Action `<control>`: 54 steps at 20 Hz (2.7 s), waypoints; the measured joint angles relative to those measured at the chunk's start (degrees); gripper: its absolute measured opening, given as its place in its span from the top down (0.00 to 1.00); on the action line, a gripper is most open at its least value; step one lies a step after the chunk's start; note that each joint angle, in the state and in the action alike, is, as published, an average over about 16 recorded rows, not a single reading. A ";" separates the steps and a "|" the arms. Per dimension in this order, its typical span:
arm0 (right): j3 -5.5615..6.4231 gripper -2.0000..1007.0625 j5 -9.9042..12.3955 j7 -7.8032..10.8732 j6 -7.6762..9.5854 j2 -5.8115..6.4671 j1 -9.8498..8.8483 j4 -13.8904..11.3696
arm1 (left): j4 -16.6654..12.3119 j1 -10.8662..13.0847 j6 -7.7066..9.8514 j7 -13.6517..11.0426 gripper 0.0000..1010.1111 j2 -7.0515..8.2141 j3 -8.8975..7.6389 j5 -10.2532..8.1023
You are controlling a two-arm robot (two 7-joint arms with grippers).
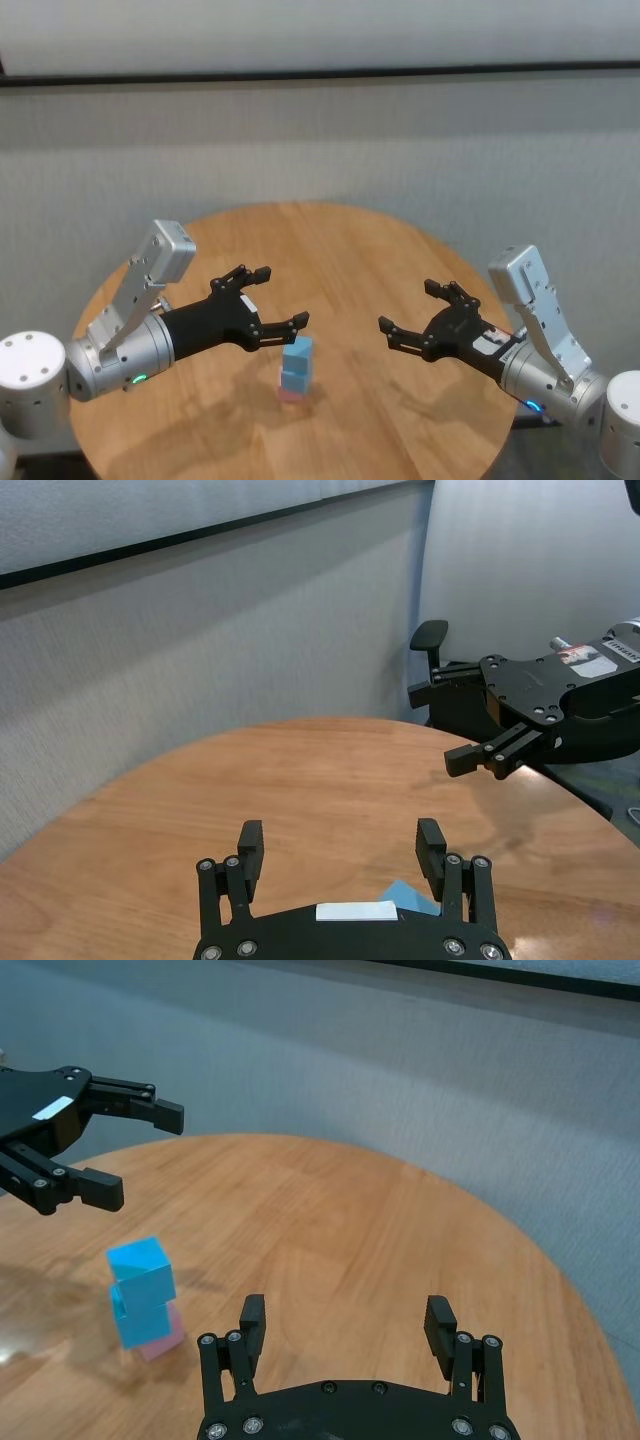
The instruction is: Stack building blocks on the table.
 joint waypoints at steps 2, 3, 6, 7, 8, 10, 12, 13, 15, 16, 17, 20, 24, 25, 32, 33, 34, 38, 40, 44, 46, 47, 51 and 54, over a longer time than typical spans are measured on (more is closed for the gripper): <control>0.00 0.01 0.00 0.00 0.00 0.00 0.00 0.00 | -0.14 0.11 -0.03 0.12 0.01 0.05 -0.12 0.01; 0.00 0.01 0.00 0.00 0.00 0.00 0.00 0.00 | -0.15 0.12 -0.03 0.11 0.01 0.05 -0.13 0.01; 0.00 0.01 0.00 0.00 0.00 0.00 0.00 0.00 | -0.05 0.05 -0.02 0.01 0.01 0.02 -0.07 0.03; 0.00 0.01 0.00 0.00 0.00 0.00 0.00 0.00 | -0.01 0.03 -0.01 -0.02 0.01 0.01 -0.05 0.04; 0.00 0.01 0.00 0.00 0.00 0.00 0.00 0.00 | 0.02 0.00 0.00 -0.05 0.01 0.01 -0.02 0.04; 0.00 0.01 0.00 0.00 0.00 0.00 0.00 0.00 | 0.09 -0.06 0.01 -0.09 0.01 -0.01 0.02 0.05; 0.00 0.01 0.00 0.00 0.00 0.00 0.00 0.00 | 0.15 -0.10 0.03 -0.13 0.01 -0.03 0.06 0.06; 0.00 0.01 0.00 0.00 0.00 0.00 0.00 0.00 | 0.18 -0.12 0.04 -0.14 0.01 -0.03 0.08 0.07; 0.00 0.01 0.00 0.00 0.00 0.00 0.00 0.00 | 0.22 -0.16 0.05 -0.17 0.01 -0.05 0.11 0.08; 0.00 0.01 0.00 0.00 0.00 0.00 0.00 0.00 | 0.24 -0.17 0.06 -0.19 0.01 -0.05 0.13 0.08; 0.00 0.01 0.00 0.00 0.00 0.00 0.00 0.00 | 0.26 -0.19 0.06 -0.20 0.01 -0.06 0.14 0.09; 0.00 0.01 0.00 0.00 0.00 0.00 0.00 0.00 | 0.30 -0.22 0.08 -0.23 0.01 -0.07 0.17 0.10; 0.00 0.01 0.00 0.00 0.00 0.00 0.00 0.00 | 0.34 -0.25 0.09 -0.26 0.01 -0.08 0.20 0.12; 0.00 0.01 0.00 0.00 0.00 0.00 0.00 0.00 | 0.34 -0.25 0.10 -0.26 0.01 -0.09 0.20 0.12; 0.00 0.01 0.00 0.00 0.00 0.00 0.00 0.00 | 0.38 -0.28 0.12 -0.29 0.01 -0.11 0.24 0.13; 0.00 0.01 0.00 0.00 0.00 0.00 0.00 0.00 | 0.39 -0.29 0.12 -0.29 0.01 -0.11 0.25 0.13; 0.00 0.01 0.00 0.00 0.00 0.00 0.00 0.00 | 0.39 -0.29 0.12 -0.29 0.01 -0.11 0.25 0.13; 0.00 0.01 0.00 0.00 0.00 0.00 0.00 0.00 | 0.41 -0.30 0.12 -0.29 0.01 -0.11 0.26 0.14; 0.00 0.01 0.00 0.00 0.00 0.00 0.00 0.00 | 0.42 -0.31 0.12 -0.29 0.01 -0.11 0.27 0.14; 0.00 0.01 0.00 0.00 0.00 0.00 0.00 0.00 | 0.42 -0.32 0.12 -0.29 0.01 -0.11 0.27 0.14; 0.00 0.01 0.00 0.00 0.00 0.00 0.00 0.00 | 0.43 -0.32 0.12 -0.29 0.01 -0.11 0.27 0.14; 0.00 0.01 0.00 0.00 0.00 0.00 0.00 0.00 | 0.43 -0.32 0.12 -0.29 0.01 -0.11 0.27 0.14; 0.00 0.01 0.00 0.00 0.00 0.00 0.00 0.00 | 0.43 -0.32 0.12 -0.29 0.01 -0.11 0.27 0.14; 0.00 0.01 0.00 0.00 0.00 0.00 0.00 0.00 | 0.43 -0.32 0.12 -0.29 0.01 -0.11 0.27 0.14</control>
